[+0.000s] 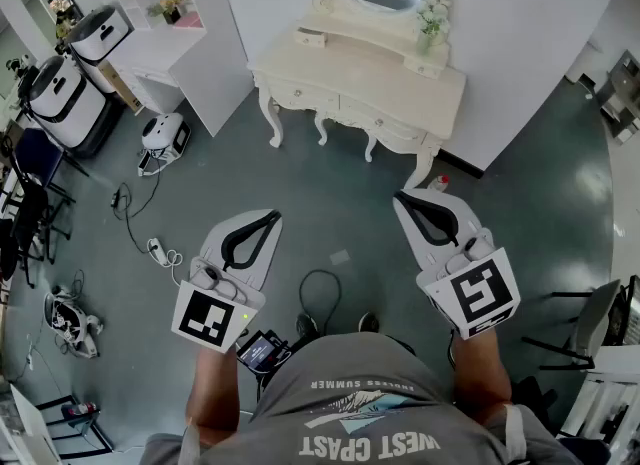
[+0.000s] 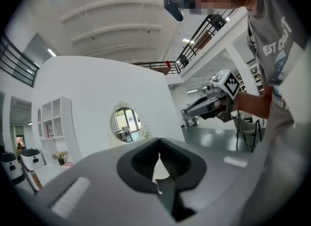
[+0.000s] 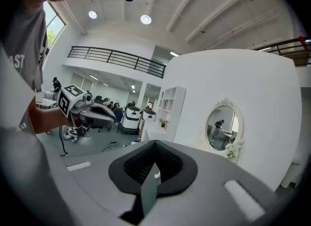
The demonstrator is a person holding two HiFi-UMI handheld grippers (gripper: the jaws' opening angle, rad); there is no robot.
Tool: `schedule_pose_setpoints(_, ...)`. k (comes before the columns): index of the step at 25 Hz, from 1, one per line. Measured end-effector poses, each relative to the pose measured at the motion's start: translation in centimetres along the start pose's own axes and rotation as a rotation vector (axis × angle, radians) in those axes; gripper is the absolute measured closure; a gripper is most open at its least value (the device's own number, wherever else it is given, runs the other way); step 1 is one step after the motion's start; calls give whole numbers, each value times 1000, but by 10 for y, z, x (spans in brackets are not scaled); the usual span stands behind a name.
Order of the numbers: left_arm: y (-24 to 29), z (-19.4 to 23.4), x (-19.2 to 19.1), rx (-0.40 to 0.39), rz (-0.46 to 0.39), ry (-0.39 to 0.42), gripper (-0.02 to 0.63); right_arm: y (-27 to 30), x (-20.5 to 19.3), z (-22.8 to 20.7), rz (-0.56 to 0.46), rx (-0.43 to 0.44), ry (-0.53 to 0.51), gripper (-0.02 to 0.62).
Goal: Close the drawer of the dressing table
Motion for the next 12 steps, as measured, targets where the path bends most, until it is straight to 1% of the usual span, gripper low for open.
schedule_pose_setpoints(12,-7,18,-8,-13,-9,-5,603,13,6,12,13,-15,2,595)
Point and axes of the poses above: the fingertips, and each gripper's own axes: y forward along the fingers, z to its left, x out of its top, the point moved 4 cm from there along -y, backward along the fingers, and after that the axes turned 6 degrees about -x, right-handed, at the moved point
